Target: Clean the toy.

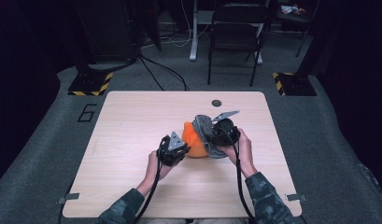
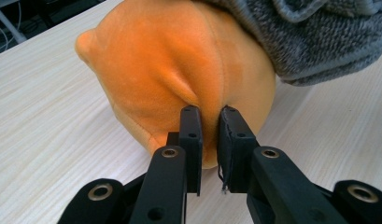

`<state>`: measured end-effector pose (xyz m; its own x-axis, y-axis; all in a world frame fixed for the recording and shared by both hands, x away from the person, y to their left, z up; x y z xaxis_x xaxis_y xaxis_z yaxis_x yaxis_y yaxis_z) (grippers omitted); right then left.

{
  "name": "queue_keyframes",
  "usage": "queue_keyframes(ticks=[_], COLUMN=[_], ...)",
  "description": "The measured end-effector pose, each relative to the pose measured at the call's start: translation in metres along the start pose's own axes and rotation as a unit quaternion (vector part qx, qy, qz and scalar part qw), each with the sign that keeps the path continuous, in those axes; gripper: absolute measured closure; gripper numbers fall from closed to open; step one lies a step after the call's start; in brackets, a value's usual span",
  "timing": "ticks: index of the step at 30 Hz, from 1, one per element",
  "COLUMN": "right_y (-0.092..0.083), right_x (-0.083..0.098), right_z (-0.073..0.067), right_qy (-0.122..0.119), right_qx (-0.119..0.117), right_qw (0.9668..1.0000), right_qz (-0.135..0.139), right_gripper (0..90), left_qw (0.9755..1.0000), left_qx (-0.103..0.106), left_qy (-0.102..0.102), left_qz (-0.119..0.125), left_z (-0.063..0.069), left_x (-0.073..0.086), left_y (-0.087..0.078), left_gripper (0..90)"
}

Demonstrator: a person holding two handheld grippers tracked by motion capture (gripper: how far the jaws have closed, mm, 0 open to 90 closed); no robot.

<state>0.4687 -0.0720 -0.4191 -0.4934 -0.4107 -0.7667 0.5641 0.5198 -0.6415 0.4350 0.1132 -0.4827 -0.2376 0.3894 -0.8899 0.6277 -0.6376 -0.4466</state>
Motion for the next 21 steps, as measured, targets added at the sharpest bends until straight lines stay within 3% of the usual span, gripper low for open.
queue_keyframes(ticks=[5,9,13,21], right_y=[0.013,0.015,0.018,0.026], right_x=[0.005,0.01,0.017,0.029], right_z=[-0.004,0.007,0.018,0.033], right_qy=[-0.005,-0.003,0.017,0.031], right_qx=[0.003,0.02,0.02,0.036], right_qw=[0.9999,0.9995,0.999,0.9969], right_qz=[-0.015,-0.025,-0.037,-0.064], right_gripper=[72.9,72.8,72.8,72.8], left_qw=[0.9999,1.0,0.9999,1.0], left_qx=[0.0,0.002,0.002,0.002], left_qy=[0.007,0.007,0.007,0.003], left_qz=[-0.007,-0.007,-0.008,-0.007], left_z=[0.001,0.0,-0.001,-0.003], left_x=[0.002,0.003,0.005,0.006], left_y=[0.002,0.002,0.003,0.003], left_gripper=[80.2,79.8,78.8,78.7])
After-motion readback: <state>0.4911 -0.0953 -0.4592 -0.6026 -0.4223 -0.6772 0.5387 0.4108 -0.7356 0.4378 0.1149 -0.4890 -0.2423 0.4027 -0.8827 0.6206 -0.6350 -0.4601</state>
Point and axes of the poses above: each handheld gripper's, and its own axes: y roughly forward along the jaws, x roughly out of its underside, z roughly to its right, the point moved 3 cm from there along y, roughly forward along the jaws, and after that the axes turned 7 degrees about z, right-handed, at the moved point
